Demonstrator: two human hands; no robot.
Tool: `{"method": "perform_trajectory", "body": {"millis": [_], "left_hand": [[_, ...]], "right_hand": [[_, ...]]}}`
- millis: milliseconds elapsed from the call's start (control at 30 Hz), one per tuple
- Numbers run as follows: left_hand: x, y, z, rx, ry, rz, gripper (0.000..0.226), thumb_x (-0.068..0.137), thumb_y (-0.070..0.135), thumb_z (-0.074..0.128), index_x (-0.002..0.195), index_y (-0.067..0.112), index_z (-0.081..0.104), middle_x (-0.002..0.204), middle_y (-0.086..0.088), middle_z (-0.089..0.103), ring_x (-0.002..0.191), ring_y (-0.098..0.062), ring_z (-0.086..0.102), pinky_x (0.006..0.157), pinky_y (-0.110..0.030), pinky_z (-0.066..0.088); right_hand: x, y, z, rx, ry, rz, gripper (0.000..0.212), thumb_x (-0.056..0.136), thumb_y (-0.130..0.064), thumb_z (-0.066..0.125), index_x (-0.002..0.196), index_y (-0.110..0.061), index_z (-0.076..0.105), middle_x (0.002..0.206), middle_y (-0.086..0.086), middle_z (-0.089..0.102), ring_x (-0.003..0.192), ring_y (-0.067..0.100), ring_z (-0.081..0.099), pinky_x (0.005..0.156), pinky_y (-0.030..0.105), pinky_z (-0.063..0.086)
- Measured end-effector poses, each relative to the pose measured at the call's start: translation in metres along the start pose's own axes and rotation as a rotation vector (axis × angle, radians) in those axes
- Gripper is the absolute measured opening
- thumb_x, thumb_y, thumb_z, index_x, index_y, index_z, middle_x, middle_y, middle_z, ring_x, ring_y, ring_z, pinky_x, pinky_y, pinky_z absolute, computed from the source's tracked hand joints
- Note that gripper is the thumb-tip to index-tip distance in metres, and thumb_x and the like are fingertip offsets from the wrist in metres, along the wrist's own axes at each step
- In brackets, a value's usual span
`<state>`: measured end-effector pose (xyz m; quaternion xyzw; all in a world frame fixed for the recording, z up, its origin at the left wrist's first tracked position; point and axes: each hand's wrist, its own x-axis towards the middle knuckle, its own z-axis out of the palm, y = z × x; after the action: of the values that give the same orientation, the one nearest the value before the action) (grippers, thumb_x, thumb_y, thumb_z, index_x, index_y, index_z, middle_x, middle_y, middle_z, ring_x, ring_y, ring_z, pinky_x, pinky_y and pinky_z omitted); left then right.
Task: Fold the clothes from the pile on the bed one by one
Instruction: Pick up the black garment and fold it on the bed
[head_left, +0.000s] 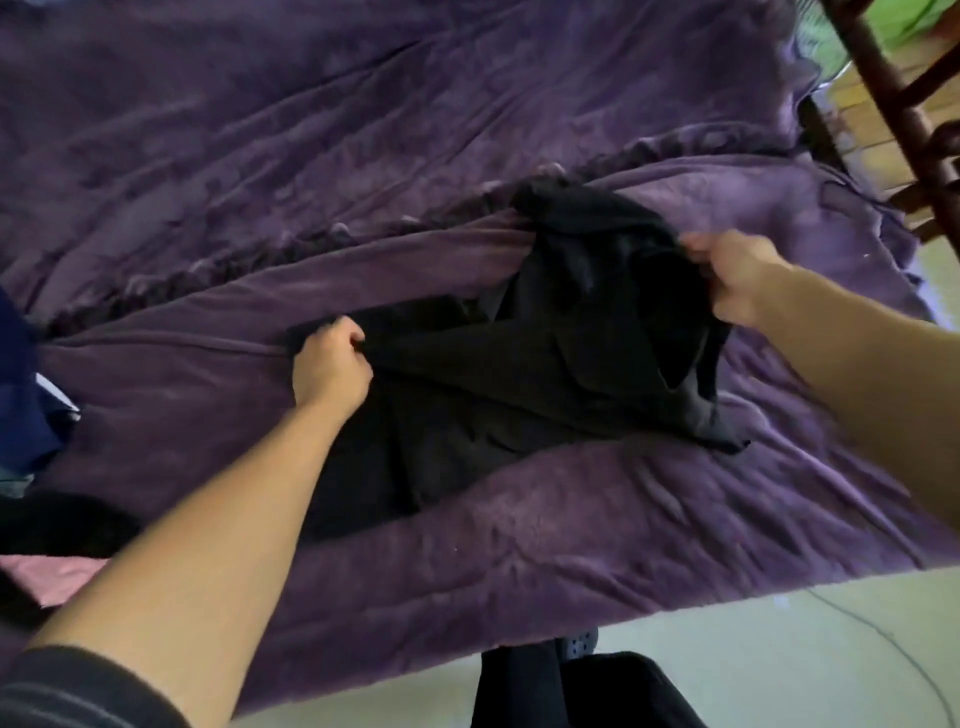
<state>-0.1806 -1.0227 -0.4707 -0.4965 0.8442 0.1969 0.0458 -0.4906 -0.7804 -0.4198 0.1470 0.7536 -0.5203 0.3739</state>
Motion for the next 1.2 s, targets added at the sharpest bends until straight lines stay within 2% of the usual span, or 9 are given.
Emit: {"method": "perform_trajectory", "body": {"millis": [67,233,367,467,533,633,767,1000,1200], "left_hand": [[0.031,0.005,0.005,0.033,0.081,0.011,0.033,0.088,0.007,0.054,0.12,0.015,0.055,0.123,-0.013,0.054,0.113,-0.035,0.049,0.091,-0.047,0.042],[0.037,-0.01,0.042,0.163,-0.154,-0.062,0.036,0.088,0.021,0.062,0.123,0.018,0.053,0.127,-0.013,0.047,0.117,-0.034,0.045,0.093,-0.046,0.04],[0.018,-0.033,0.067,0.343,-0.319,-0.127,0.063,0.086,0.031,0.065,0.141,0.025,0.036,0.138,-0.012,0.036,0.123,-0.034,0.038,0.098,-0.047,0.038],[0.025,-0.034,0.078,0.383,-0.262,0.042,0.071,0.088,0.031,0.063,0.148,0.028,0.025,0.146,-0.013,0.03,0.129,-0.033,0.033,0.1,-0.046,0.035],[0.036,-0.022,0.084,0.407,-0.256,0.141,0.065,0.09,0.034,0.06,0.146,0.03,0.028,0.143,-0.01,0.036,0.128,-0.03,0.036,0.099,-0.044,0.034],[0.045,0.004,0.087,0.428,-0.335,0.129,0.026,0.092,0.027,0.056,0.118,0.025,0.056,0.112,-0.002,0.061,0.108,-0.025,0.051,0.092,-0.041,0.036],[0.051,0.027,0.077,0.346,-0.284,-0.052,0.01,0.089,0.011,0.053,0.094,0.016,0.059,0.081,-0.004,0.065,0.081,-0.024,0.06,0.085,-0.038,0.039],[0.079,0.082,0.071,0.14,-0.227,0.026,0.03,0.092,0.026,0.054,0.121,0.017,0.052,0.121,-0.01,0.053,0.113,-0.031,0.05,0.09,-0.042,0.042],[0.099,0.156,0.097,-0.144,-0.141,0.23,0.076,0.083,0.057,0.058,0.145,0.023,0.03,0.146,-0.009,0.036,0.133,-0.029,0.034,0.106,-0.044,0.035]], "right_hand": [[0.021,-0.013,0.017,0.004,-0.019,-0.025,0.019,0.096,-0.017,0.043,0.085,-0.018,0.058,0.074,-0.005,0.064,0.069,0.011,0.057,0.061,0.023,0.046],[0.033,0.043,0.039,-0.748,0.205,-0.383,0.037,0.079,-0.033,0.071,0.112,-0.017,0.066,0.11,0.005,0.063,0.1,0.022,0.059,0.087,0.03,0.046],[0.03,0.092,0.049,-1.066,0.021,-0.357,0.09,0.072,-0.046,0.079,0.146,-0.024,0.031,0.152,0.008,0.028,0.135,0.032,0.035,0.105,0.046,0.038],[0.049,0.097,0.052,-1.102,0.096,-0.235,0.099,0.075,-0.046,0.076,0.151,-0.022,0.017,0.147,0.012,0.036,0.131,0.034,0.04,0.1,0.046,0.04],[0.062,0.089,0.052,-1.161,0.153,-0.267,0.067,0.085,-0.042,0.067,0.141,-0.021,0.037,0.128,0.014,0.057,0.116,0.036,0.054,0.088,0.041,0.044],[0.067,0.068,0.046,-1.1,0.192,-0.486,0.03,0.094,-0.034,0.054,0.119,-0.02,0.063,0.108,0.013,0.067,0.101,0.037,0.06,0.079,0.038,0.045],[0.065,0.022,0.029,-0.895,0.309,-0.85,0.03,0.099,-0.035,0.048,0.11,-0.014,0.067,0.104,0.009,0.066,0.093,0.035,0.06,0.072,0.035,0.043],[0.133,-0.018,0.017,-0.993,0.223,-0.462,0.043,0.097,-0.041,0.042,0.136,-0.023,0.045,0.131,0.009,0.056,0.122,0.035,0.047,0.097,0.048,0.042],[0.149,-0.004,0.016,-0.674,0.16,-0.364,0.061,0.089,-0.064,0.044,0.139,-0.027,0.043,0.129,-0.004,0.059,0.121,0.022,0.052,0.097,0.034,0.038]]}}
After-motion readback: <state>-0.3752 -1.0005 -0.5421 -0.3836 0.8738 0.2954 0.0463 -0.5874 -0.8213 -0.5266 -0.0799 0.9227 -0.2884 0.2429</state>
